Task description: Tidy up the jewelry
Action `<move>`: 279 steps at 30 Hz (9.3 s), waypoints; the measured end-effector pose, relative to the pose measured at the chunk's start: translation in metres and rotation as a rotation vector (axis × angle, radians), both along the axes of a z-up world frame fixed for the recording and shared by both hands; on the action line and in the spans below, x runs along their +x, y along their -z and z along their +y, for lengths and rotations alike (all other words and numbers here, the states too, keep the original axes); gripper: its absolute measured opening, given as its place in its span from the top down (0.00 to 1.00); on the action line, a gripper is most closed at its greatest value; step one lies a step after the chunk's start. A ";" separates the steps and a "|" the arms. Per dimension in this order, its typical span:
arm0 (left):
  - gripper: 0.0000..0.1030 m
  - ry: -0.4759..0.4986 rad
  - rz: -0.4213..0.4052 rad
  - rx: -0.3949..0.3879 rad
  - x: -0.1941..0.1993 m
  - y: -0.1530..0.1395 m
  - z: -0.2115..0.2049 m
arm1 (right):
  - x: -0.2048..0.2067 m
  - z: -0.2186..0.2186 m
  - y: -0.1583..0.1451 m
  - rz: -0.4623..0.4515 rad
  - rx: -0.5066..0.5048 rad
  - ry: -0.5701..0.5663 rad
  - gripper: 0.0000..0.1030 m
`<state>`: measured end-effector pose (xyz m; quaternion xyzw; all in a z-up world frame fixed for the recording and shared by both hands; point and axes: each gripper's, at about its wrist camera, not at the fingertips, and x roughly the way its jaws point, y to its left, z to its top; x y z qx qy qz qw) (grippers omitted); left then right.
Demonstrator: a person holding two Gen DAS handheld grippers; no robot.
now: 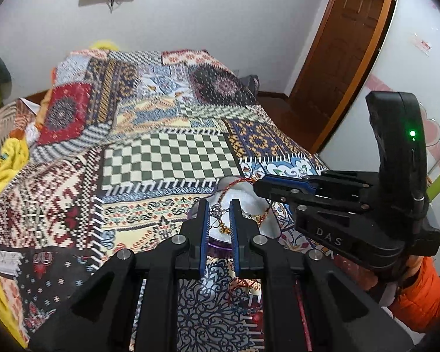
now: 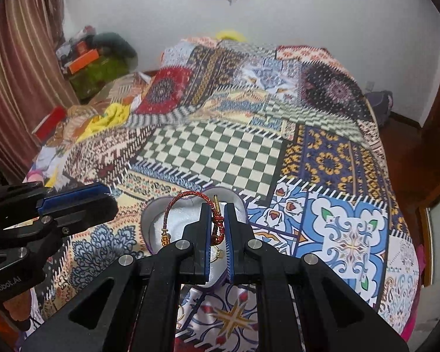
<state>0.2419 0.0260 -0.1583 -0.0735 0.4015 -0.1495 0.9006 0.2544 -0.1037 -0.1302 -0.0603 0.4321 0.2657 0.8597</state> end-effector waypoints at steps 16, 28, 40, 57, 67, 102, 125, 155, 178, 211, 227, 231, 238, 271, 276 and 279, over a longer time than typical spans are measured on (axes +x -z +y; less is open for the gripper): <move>0.88 0.063 0.101 -0.009 0.033 0.031 -0.015 | 0.013 0.006 0.020 0.062 -0.071 -0.083 0.93; 0.88 0.062 0.108 0.013 0.034 0.030 -0.018 | 0.013 0.001 0.018 0.085 -0.055 -0.085 0.80; 0.88 0.018 0.047 0.070 0.015 0.006 -0.010 | -0.002 -0.002 -0.002 0.026 -0.072 -0.077 0.79; 0.87 -0.021 0.003 0.132 -0.042 -0.025 -0.001 | -0.052 -0.014 -0.040 -0.079 -0.048 -0.056 0.56; 0.66 -0.044 0.056 0.137 -0.073 -0.009 0.007 | -0.076 -0.016 -0.029 -0.047 -0.061 -0.045 0.56; 0.85 -0.005 0.199 0.046 -0.059 0.062 -0.021 | -0.082 -0.015 0.031 0.090 -0.116 -0.045 0.56; 0.89 0.003 0.172 0.031 -0.068 0.043 -0.010 | -0.075 0.019 0.042 0.044 -0.201 -0.171 0.87; 0.95 -0.038 0.119 0.109 -0.075 0.029 -0.024 | -0.084 -0.027 0.001 -0.007 -0.060 -0.048 0.92; 0.95 -0.042 -0.153 0.037 -0.074 -0.072 -0.019 | -0.079 -0.041 -0.053 -0.128 0.037 0.008 0.92; 0.95 -0.030 -0.001 0.027 0.015 -0.005 -0.019 | -0.021 -0.019 -0.011 -0.036 0.035 -0.010 0.92; 0.95 0.010 0.113 0.010 0.028 0.031 -0.019 | -0.001 -0.002 0.013 0.050 0.012 -0.067 0.92; 0.95 0.007 0.106 0.010 0.027 0.031 -0.018 | 0.002 -0.001 0.020 0.083 0.008 -0.073 0.92; 0.94 0.003 0.092 0.040 0.022 0.026 -0.018 | 0.001 -0.001 0.020 0.083 -0.001 -0.074 0.92; 0.67 -0.058 0.035 0.134 -0.057 -0.010 -0.001 | -0.061 -0.013 -0.025 -0.033 -0.048 -0.051 0.78; 0.67 -0.031 0.085 0.145 -0.063 0.007 -0.010 | -0.071 -0.013 -0.019 -0.012 -0.054 -0.053 0.78; 0.67 -0.004 0.116 0.160 -0.065 0.023 -0.018 | -0.076 -0.015 -0.013 0.006 -0.054 -0.049 0.78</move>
